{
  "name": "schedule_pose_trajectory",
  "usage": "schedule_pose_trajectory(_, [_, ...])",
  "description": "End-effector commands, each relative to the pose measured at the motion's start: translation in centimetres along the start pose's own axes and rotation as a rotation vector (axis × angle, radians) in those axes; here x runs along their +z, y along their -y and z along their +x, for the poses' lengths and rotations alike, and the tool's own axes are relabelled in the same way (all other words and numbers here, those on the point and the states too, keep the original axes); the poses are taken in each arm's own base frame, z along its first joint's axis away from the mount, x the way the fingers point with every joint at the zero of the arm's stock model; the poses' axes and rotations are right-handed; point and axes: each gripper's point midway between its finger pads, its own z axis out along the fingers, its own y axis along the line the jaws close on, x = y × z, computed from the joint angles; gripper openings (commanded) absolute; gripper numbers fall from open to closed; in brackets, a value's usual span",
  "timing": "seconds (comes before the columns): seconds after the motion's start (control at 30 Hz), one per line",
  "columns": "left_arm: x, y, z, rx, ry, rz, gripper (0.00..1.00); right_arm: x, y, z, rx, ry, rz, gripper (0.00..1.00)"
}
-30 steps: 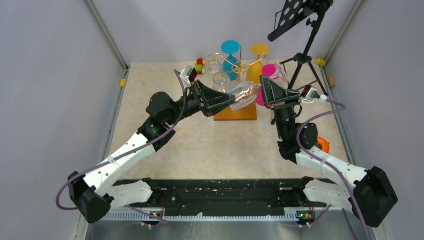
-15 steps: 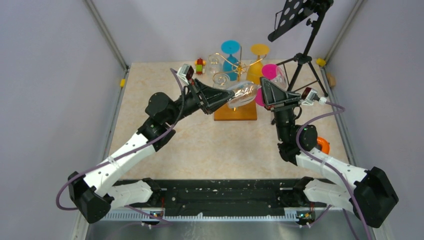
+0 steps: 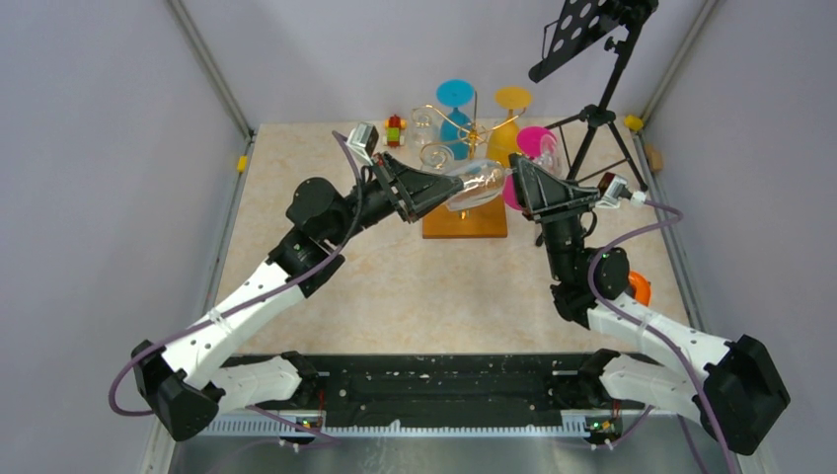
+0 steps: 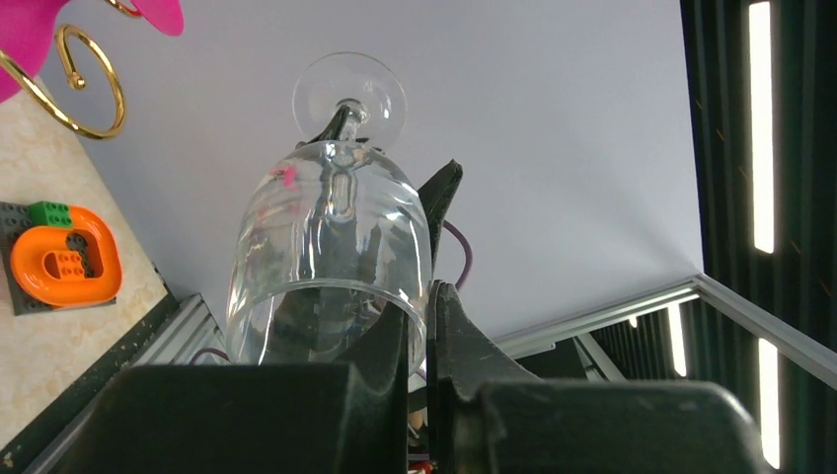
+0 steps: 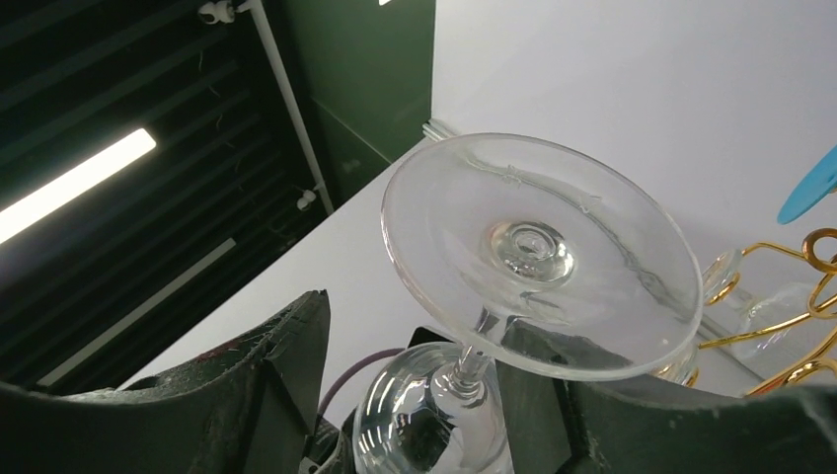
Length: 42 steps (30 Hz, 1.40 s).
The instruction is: Take the wine glass off the wine glass rack
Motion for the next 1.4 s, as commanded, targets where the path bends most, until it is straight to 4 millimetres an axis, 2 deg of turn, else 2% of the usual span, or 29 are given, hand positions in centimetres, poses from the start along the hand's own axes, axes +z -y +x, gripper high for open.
schedule_pose_trajectory(0.0, [-0.6, 4.7, -0.8, 0.109, 0.045, 0.106, 0.0, -0.1, -3.2, -0.4, 0.021, -0.011, -0.086, 0.63])
schedule_pose_trajectory(0.37, [-1.5, 9.3, -2.3, 0.268, 0.113, 0.192, 0.0, -0.4, -2.6, 0.5, -0.01, -0.078, -0.033, 0.75])
schedule_pose_trajectory(0.53, [-2.2, 11.2, -3.3, 0.352, 0.154, 0.204, 0.0, -0.1, -3.4, 1.3, -0.019, -0.129, -0.048, 0.77])
schedule_pose_trajectory(0.6, [-2.7, 12.2, -3.9, 0.418, 0.186, 0.188, 0.0, -0.1, -3.5, 1.8, -0.029, -0.163, -0.042, 0.78])
schedule_pose_trajectory(0.7, [-3.6, 12.2, -5.6, 0.54, 0.267, 0.068, 0.0, -0.4, -3.7, 2.5, -0.068, -0.231, -0.018, 0.78])
schedule_pose_trajectory(0.8, [-5.8, 11.2, -8.5, 0.696, 0.4, -0.129, 0.0, -1.0, -3.7, 2.7, -0.128, -0.29, 0.025, 0.78])
schedule_pose_trajectory(0.9, [-9.5, 9.9, -12.2, 0.826, 0.568, -0.372, 0.0, -2.0, -3.8, 2.1, -0.201, -0.321, 0.067, 0.78])
schedule_pose_trajectory(1.0, [-13.4, 8.3, -14.7, 0.911, 0.678, -0.608, 0.0, -3.1, -4.1, 0.9, -0.281, -0.332, 0.11, 0.77])
schedule_pose_trajectory(1.23, [-19.7, 5.0, -16.9, 0.998, 0.767, -0.997, 0.0, -4.9, -5.1, -2.1, -0.42, -0.322, 0.186, 0.76])
schedule_pose_trajectory(1.37, [-21.2, 3.2, -17.4, 1.007, 0.748, -1.137, 0.0, -5.5, -4.9, -2.6, -0.473, -0.351, 0.224, 0.75])
